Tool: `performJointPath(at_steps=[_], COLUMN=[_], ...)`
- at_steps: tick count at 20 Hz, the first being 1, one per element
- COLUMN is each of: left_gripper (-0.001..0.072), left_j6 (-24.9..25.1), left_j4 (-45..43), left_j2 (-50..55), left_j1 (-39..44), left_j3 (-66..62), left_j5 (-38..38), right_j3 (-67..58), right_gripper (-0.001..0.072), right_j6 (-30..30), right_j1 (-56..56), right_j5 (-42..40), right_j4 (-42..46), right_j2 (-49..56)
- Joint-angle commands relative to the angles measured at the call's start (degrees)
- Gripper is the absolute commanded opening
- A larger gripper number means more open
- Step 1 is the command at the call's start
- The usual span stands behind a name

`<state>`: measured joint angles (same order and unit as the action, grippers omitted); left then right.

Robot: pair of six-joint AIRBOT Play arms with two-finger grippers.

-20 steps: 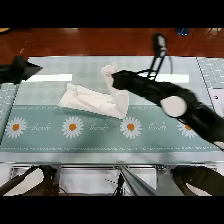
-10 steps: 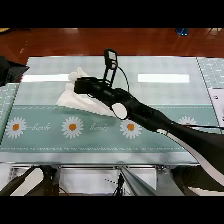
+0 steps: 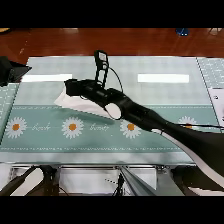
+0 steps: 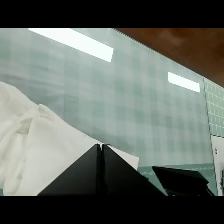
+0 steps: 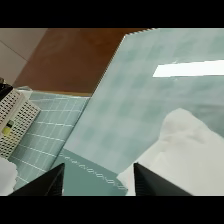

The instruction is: Fold the shirts.

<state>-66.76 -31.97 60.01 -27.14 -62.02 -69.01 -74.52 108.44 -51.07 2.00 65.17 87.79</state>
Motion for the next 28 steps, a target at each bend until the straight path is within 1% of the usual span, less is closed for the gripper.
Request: performJointPath(at_steps=[1, 3, 5, 6, 7, 8, 9, 11, 12, 13, 14, 15, 17, 18, 19, 20, 22, 26, 27, 28], left_gripper=[0.002, 0.002, 0.002, 0.0021, 0.0021, 0.0021, 0.0021, 0.0025, 0.0059, 0.0133, 0.0214, 0.0266, 0.0273, 0.0273, 0.0273, 0.0273, 0.0272, 0.0271, 0.0271, 0.0271], left_j6=[0.1, 0.1, 0.1, 0.1, 0.1, 0.1, 0.2, 0.3, 0.3, 0.3, 0.3, 0.3, 0.3, 0.3, 0.3, 0.3, 0.3, 0.3, 0.3, 0.3], left_j4=[0.0, 0.0, 0.0, 0.0, 0.0, 0.0, 0.0, 0.0, 0.0, 0.0, 0.0, 0.0, 0.0, 0.0, 0.0, 0.0, 0.0, 0.0, 0.0, 0.0], left_j2=[0.0, 0.0, 0.0, 0.0, 0.0, 0.0, 0.0, 0.0, 0.0, 0.0, 0.0, 0.0, 0.0, 0.1, 0.1, 0.1, 0.1, 0.1, 0.2, 0.2], left_j1=[0.0, 0.0, 0.0, 0.0, 0.0, 0.0, 0.0, 0.0, 0.0, 0.0, 0.0, 0.0, 0.0, 0.0, 0.0, 0.0, 0.0, 0.0, 0.0, 0.0], left_j3=[0.0, 0.0, 0.0, 0.0, 0.0, 0.0, 0.0, 0.0, 0.0, 0.0, 0.0, 0.0, 0.0, 0.0, 0.0, 0.0, 0.0, 0.0, 0.0, 0.0], left_j5=[0.0, 0.1, 0.4, 0.4, 0.3, 0.3, 0.3, 0.3, 0.4, 0.3, 0.3, 0.3, 0.4, 0.4, 0.4, 0.4, 0.4, 0.4, 0.6, 1.0], right_j3=[-0.2, -0.2, -0.1, 0.5, 2.7, 6.2, 11.3, 22.7, 27.7, 32.3, 35.5, 36.8, 36.3, 35.7, 35.1, 34.6, 33.4, 29.2, 27.9, 26.7], right_gripper=[0.0493, 0.0493, 0.044, 0.0414, 0.0414, 0.0414, 0.0426, 0.0603, 0.0603, 0.0603, 0.0603, 0.0603, 0.0603, 0.0603, 0.0602, 0.0602, 0.0598, 0.0562, 0.0528, 0.0462], right_j6=[-1.2, -1.1, -1.3, -3.5, -6.3, -6.6, -6.7, -6.8, -7.9, -10.8, -14.5, -19.1, -29.9, -34.0, -36.9, -37.7, -37.6, -39.3, -39.3, -39.3], right_j1=[6.8, 13.6, 21.5, 25.1, 29.2, 33.1, 36.9, 41.4, 41.6, 40.6, 38.9, 37.0, 32.1, 29.8, 27.8, 26.3, 24.4, 20.8, 20.2, 20.1], right_j5=[19.0, 37.3, 59.6, 68.1, 72.8, 73.1, 70.4, 58.4, 50.9, 42.3, 34.9, 30.6, 26.6, 25.4, 24.0, 22.7, 21.6, 21.8, 22.5, 23.8], right_j4=[9.8, 20.8, 35.1, 40.3, 41.9, 39.2, 31.8, 9.8, -1.4, -13.0, -24.1, -33.1, -46.8, -52.1, -56.0, -57.7, -57.8, -57.8, -57.8, -57.8], right_j2=[-5.7, -10.7, -15.0, -16.3, -18.0, -19.8, -21.7, -23.6, -23.4, -22.8, -21.5, -19.7, -15.2, -13.1, -11.1, -9.5, -6.9, -4.0, -3.2, -2.2])
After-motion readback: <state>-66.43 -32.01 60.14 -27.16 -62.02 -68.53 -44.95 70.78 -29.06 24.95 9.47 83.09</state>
